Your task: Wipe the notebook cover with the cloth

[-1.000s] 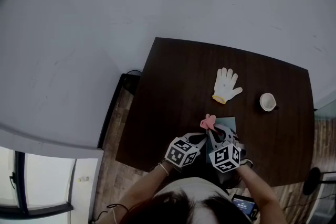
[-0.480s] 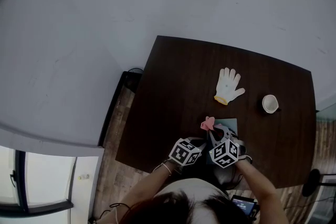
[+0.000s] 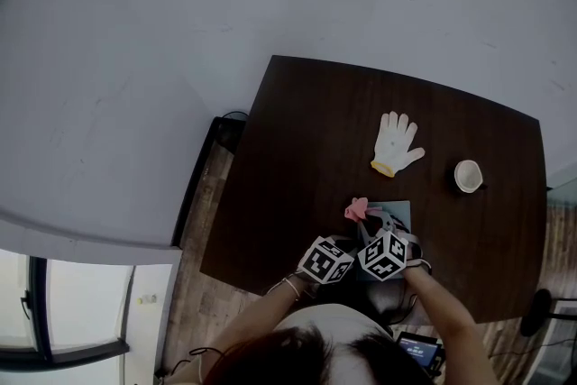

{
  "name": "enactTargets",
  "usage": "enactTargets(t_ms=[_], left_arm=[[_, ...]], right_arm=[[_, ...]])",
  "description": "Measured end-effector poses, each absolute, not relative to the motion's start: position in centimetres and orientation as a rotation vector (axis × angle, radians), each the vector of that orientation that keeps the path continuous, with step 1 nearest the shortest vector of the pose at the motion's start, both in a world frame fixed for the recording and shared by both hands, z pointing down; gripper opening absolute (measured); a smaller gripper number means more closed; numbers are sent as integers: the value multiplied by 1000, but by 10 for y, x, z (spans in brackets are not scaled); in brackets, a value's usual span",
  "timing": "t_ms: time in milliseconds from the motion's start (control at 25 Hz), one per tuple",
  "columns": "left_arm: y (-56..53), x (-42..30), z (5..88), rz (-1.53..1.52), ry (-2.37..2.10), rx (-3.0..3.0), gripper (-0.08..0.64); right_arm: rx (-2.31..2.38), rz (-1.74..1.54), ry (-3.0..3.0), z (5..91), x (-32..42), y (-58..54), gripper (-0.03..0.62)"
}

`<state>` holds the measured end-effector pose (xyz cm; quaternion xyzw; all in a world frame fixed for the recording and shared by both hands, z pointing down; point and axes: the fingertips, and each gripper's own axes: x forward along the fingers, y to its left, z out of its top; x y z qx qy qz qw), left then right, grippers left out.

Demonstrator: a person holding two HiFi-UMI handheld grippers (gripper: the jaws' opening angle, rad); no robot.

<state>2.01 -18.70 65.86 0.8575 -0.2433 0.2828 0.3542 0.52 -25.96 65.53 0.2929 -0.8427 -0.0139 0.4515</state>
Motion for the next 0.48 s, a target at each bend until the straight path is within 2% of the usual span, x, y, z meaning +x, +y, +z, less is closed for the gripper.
enactTargets(t_ms=[480], left_arm=[[-186,23,662,765,-589,2186,18]], right_arm=[[712,76,-2054,662,13,-262,37]])
